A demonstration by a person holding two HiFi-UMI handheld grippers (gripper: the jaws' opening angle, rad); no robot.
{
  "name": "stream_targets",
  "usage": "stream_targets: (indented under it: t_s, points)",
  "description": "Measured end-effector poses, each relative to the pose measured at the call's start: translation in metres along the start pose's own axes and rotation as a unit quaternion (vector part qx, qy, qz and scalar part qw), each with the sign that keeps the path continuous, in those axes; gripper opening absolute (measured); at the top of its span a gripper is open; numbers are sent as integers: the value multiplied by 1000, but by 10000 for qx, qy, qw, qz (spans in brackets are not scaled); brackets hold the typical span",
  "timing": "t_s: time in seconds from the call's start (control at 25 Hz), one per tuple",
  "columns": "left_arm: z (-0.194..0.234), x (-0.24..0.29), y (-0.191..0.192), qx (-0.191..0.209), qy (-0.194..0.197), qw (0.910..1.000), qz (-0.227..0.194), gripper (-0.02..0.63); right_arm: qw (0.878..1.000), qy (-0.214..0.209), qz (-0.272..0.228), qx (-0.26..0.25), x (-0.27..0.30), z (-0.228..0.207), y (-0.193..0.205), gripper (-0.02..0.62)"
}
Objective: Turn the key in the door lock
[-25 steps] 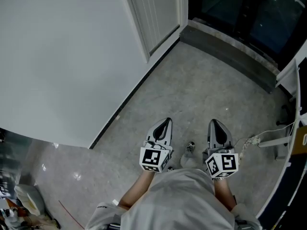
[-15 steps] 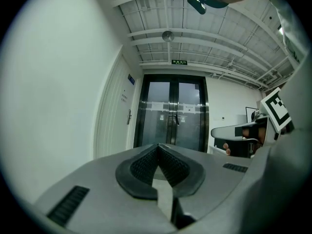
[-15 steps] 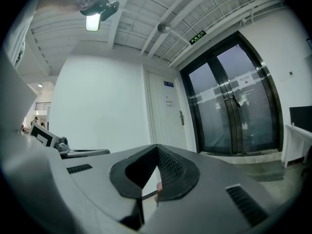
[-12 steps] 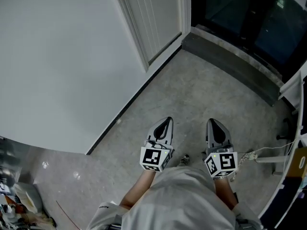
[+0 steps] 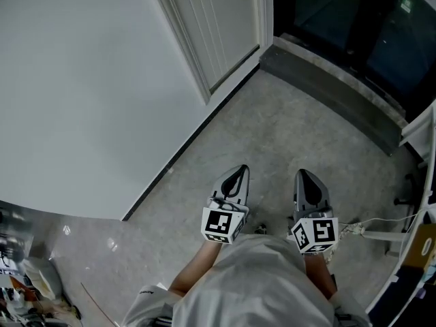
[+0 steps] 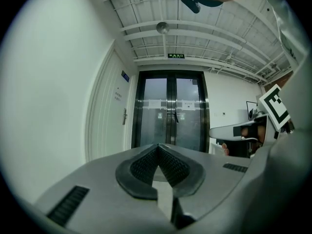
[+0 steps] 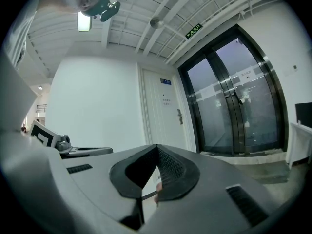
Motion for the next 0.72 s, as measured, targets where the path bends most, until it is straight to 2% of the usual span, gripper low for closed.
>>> stream_targets:
  t_s: [0.2,0.52,0.72]
  points:
    - [19,41,3,2,150,9999,64,9,9998,173,45,32,35,-17,2,-6]
    - [60,119,-7,7,333,9994,-111,8,9992,396,9,20,111,-49,-11,-6]
    - [91,150,-18,115,396,9991,-104,9,9993,371,-8,-32,161,-47,-26,-6]
Point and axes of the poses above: the fingertips, and each gripper's own axes: x forward along the fingers, z to its left, y out of its underside, the point moved 2 cm from there along -x, backward along the fingers, and after that the axes turned 7 degrees about y, right-handed, at the moved point
